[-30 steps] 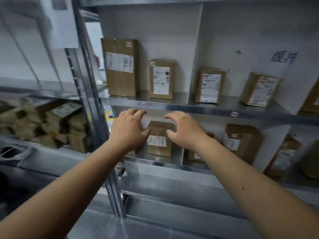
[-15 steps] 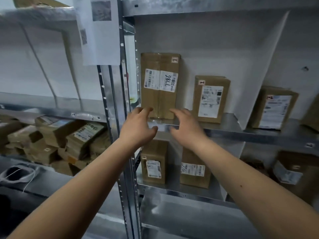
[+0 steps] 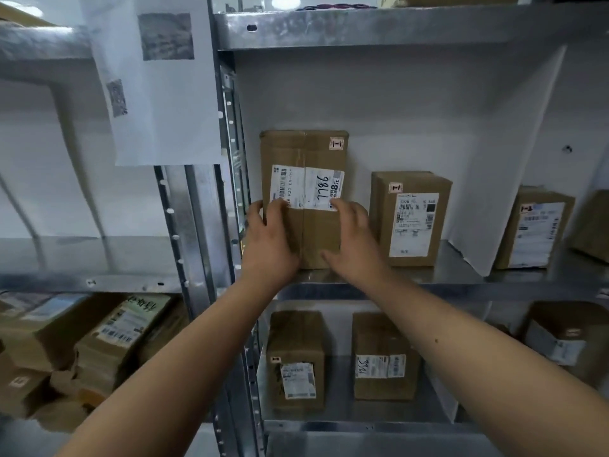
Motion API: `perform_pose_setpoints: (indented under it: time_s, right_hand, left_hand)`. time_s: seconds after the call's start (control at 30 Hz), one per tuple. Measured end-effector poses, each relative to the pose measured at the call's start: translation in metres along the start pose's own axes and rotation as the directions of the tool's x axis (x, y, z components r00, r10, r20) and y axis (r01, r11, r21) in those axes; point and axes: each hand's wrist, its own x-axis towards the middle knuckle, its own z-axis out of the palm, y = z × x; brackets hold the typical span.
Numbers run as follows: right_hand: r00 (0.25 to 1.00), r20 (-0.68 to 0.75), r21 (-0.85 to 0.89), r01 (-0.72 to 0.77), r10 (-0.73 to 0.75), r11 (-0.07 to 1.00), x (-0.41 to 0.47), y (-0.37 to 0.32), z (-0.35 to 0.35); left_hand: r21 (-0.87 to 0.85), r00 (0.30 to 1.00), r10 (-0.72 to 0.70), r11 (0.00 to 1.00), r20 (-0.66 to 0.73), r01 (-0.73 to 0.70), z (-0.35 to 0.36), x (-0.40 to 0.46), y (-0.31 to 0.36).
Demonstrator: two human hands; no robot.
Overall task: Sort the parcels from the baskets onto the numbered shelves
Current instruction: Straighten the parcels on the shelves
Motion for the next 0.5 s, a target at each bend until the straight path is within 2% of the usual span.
perform_pose_setpoints:
  time_s: [0.2, 0.5]
  right_hand:
    - [0.999, -0.004, -0.033, 0.036, -0.036, 0.999, 0.009, 0.006, 0.010]
    - [1.000, -0.022, -0.053, 0.006, -0.007, 0.999, 0.014, 0.011, 0.020]
  left_hand:
    - [-0.026, 1.000, -0.019, 0.999, -0.003, 0.018, 0.009, 0.013, -0.008]
    - [-0.059, 0.997, -0.061, 0.996, 0.039, 0.064, 0.013, 0.020, -0.011]
